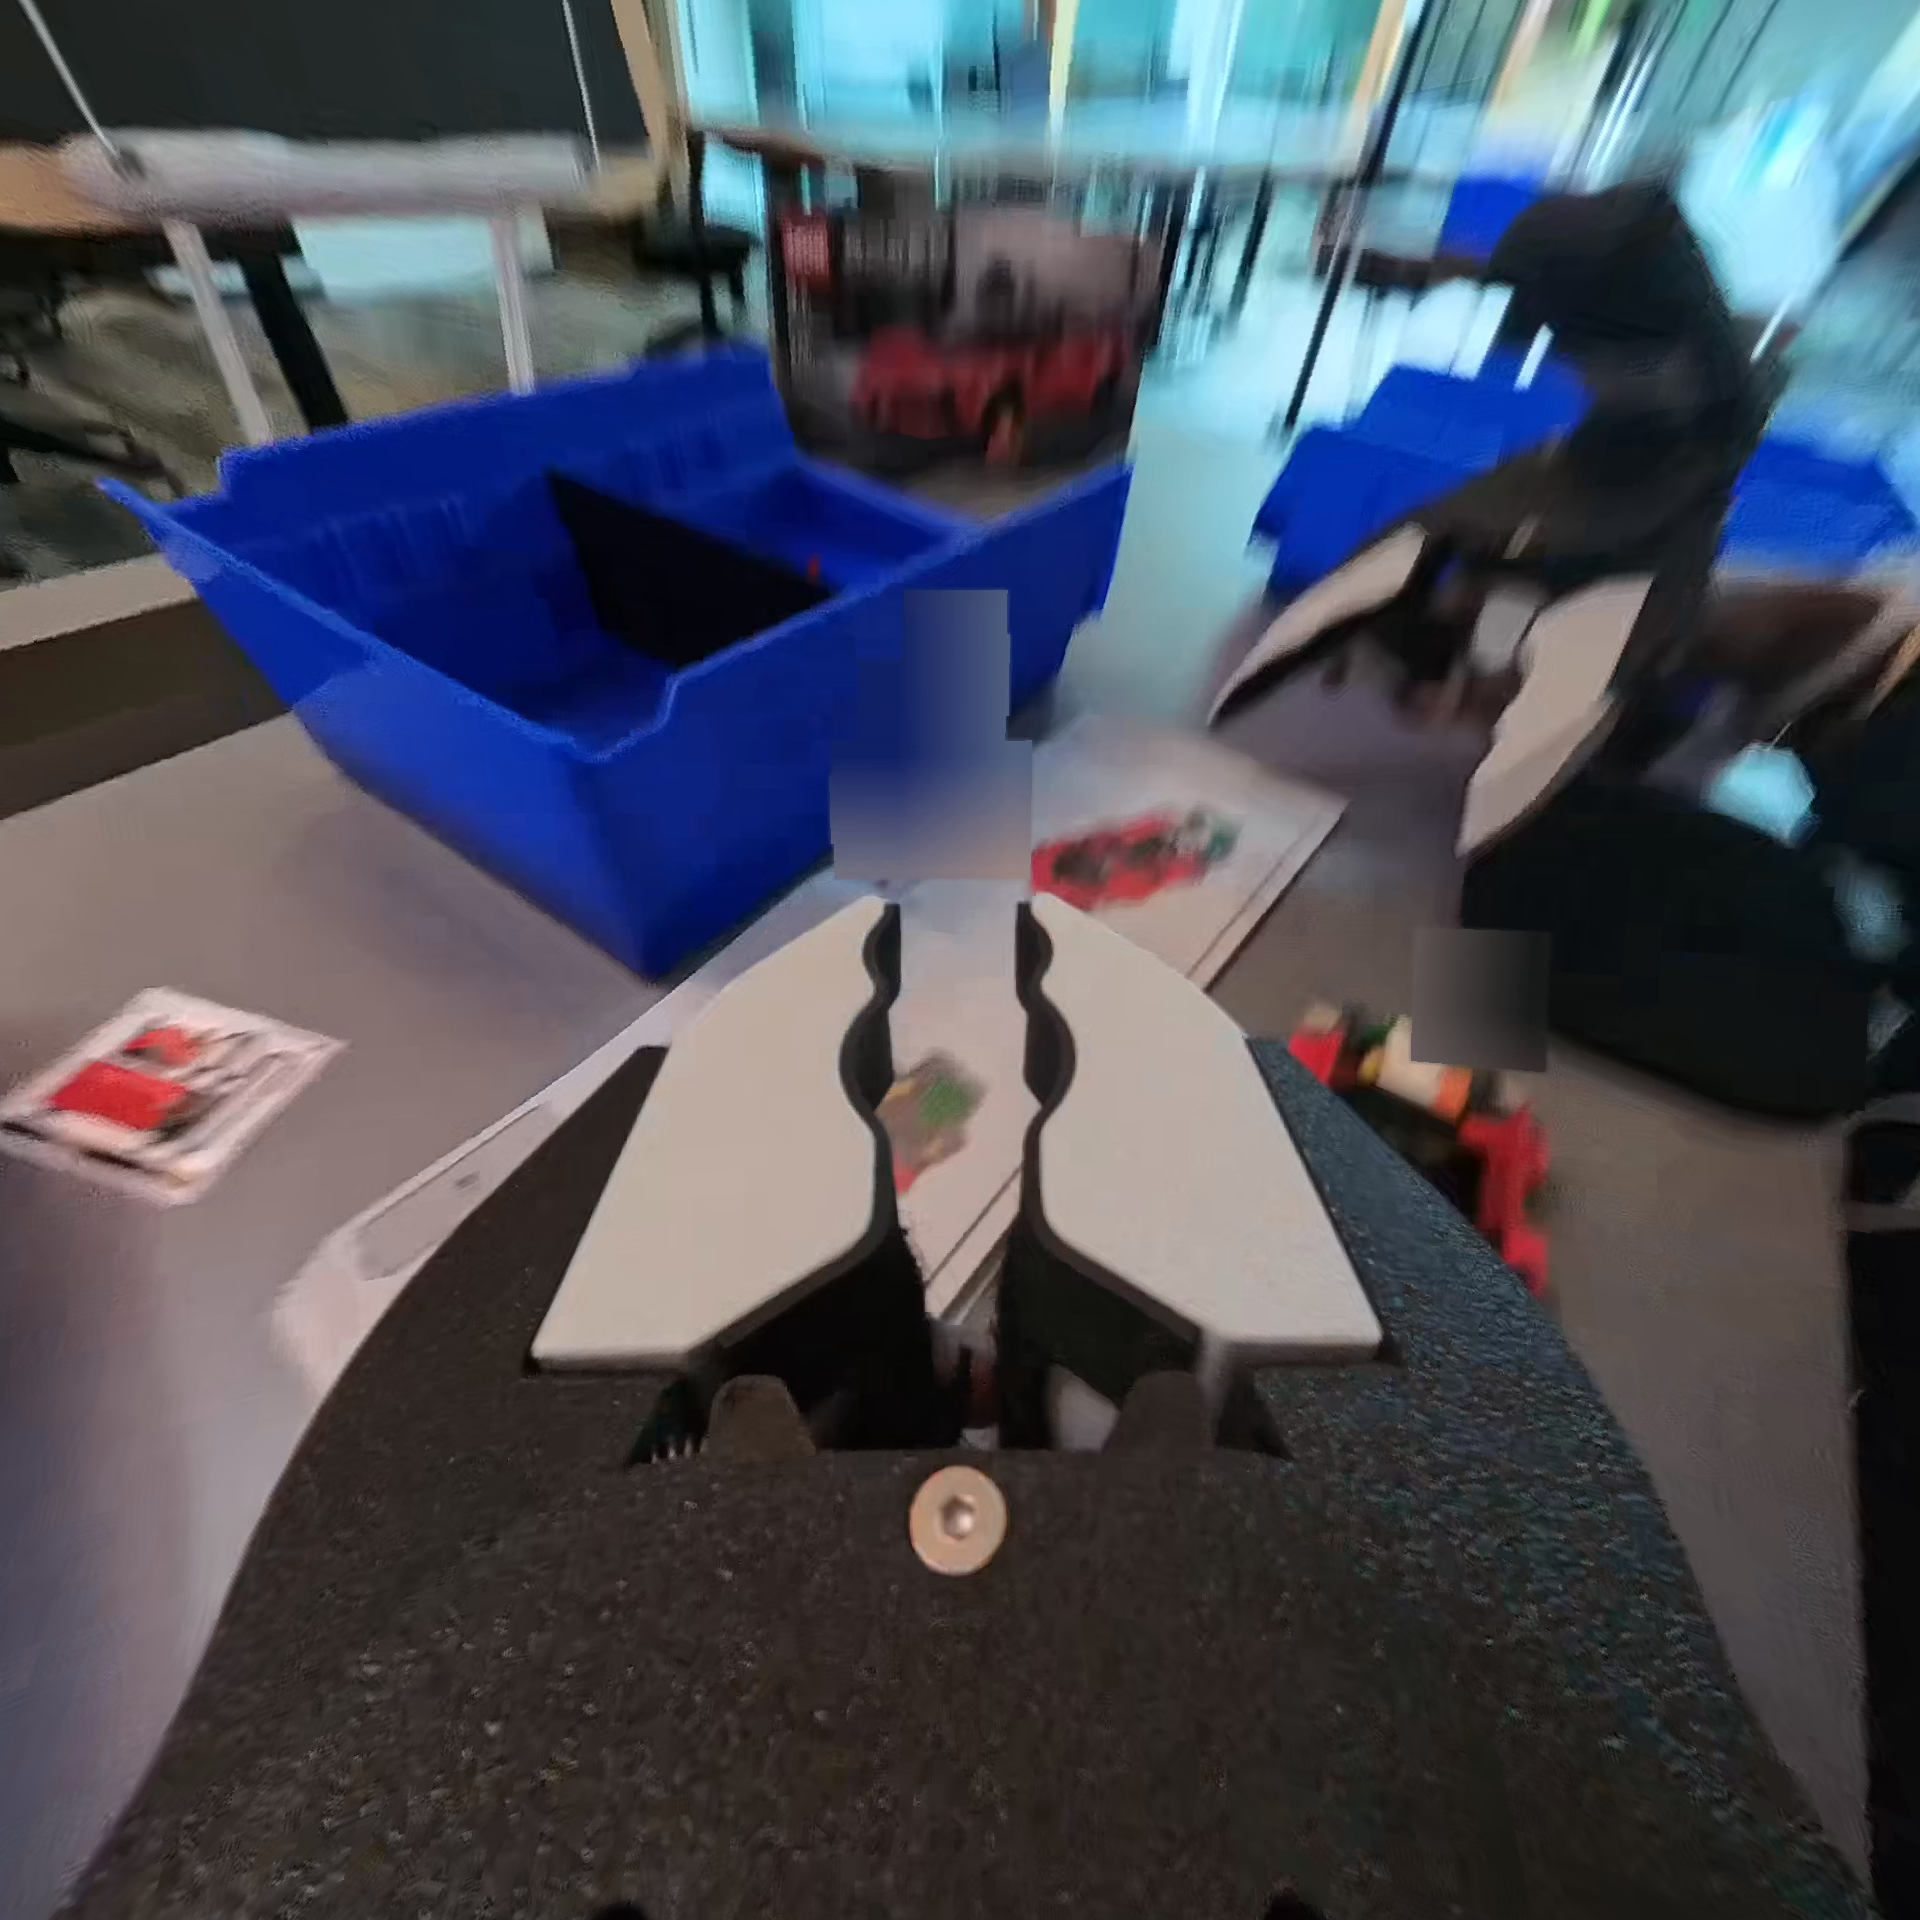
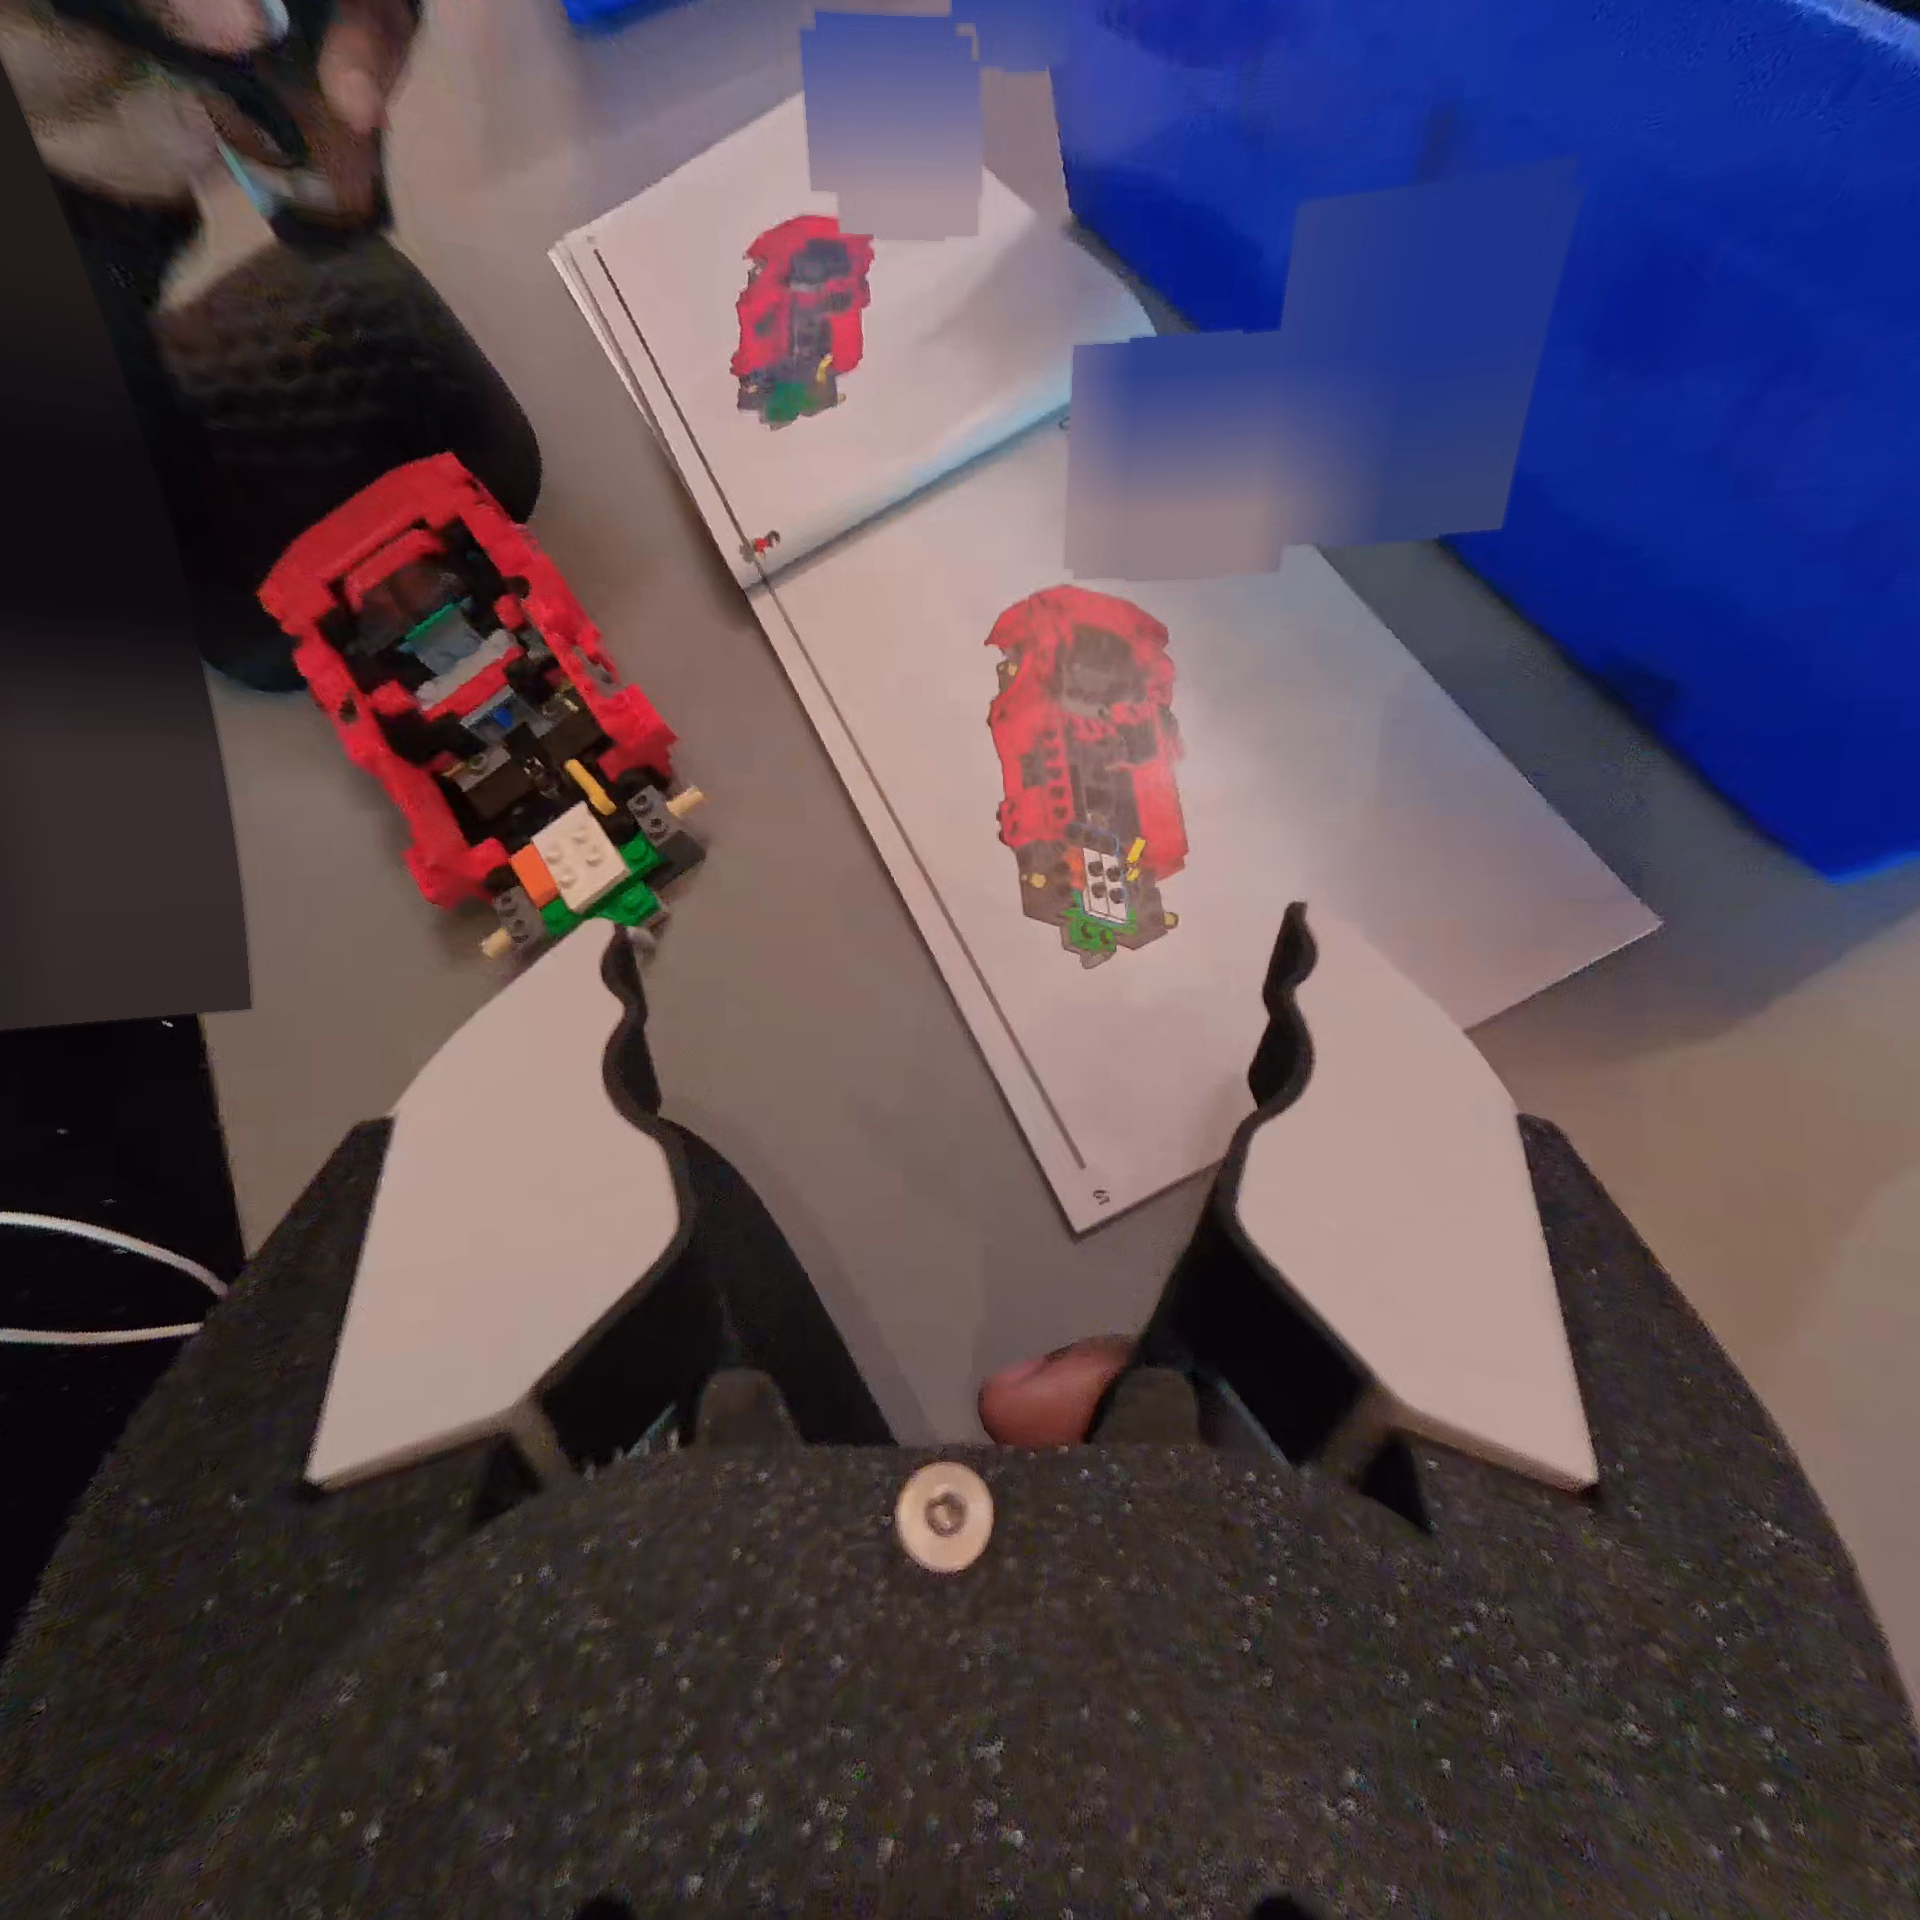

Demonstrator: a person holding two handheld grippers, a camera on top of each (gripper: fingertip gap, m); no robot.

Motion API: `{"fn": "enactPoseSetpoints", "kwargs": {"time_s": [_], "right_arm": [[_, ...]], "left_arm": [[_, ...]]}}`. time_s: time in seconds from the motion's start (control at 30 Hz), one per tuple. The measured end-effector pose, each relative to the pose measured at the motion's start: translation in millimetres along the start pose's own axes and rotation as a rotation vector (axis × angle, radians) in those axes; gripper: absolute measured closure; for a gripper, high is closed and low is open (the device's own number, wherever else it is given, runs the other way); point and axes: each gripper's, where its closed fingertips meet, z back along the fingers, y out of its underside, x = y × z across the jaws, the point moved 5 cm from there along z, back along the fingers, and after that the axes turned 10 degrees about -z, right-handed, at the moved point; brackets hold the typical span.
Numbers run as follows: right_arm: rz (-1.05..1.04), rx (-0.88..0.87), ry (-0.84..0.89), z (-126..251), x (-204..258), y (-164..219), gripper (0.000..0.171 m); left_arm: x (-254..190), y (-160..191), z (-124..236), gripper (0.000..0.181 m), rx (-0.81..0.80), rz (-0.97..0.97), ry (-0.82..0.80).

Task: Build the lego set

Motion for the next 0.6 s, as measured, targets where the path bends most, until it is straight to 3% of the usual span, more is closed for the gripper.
{"fn": "enactPoseSetpoints", "kwargs": {"time_s": [0.07,0.13,0.3,0.6], "right_arm": [[0.042,0.005,0.024,-1.1,-2.6,-0.1,0.063],[0.046,0.002,0.006,-3.4,-3.2,0.4,0.073],[0.012,-0.032,0.03,-11.0,-13.9,5.4,0.077],[0.067,-0.016,0.058,-20.2,-23.0,18.2,0.086]], "left_arm": [[12.4,1.3,2.6,0.164,0.177,-0.135,-0.022],[22.0,-2.0,0.1,0.169,0.223,-0.208,-0.03],[12.5,4.4,-30.4,0.169,0.238,-0.151,0.125],[9.6,28.9,-47.7,0.169,0.137,-0.1,0.135]]}}
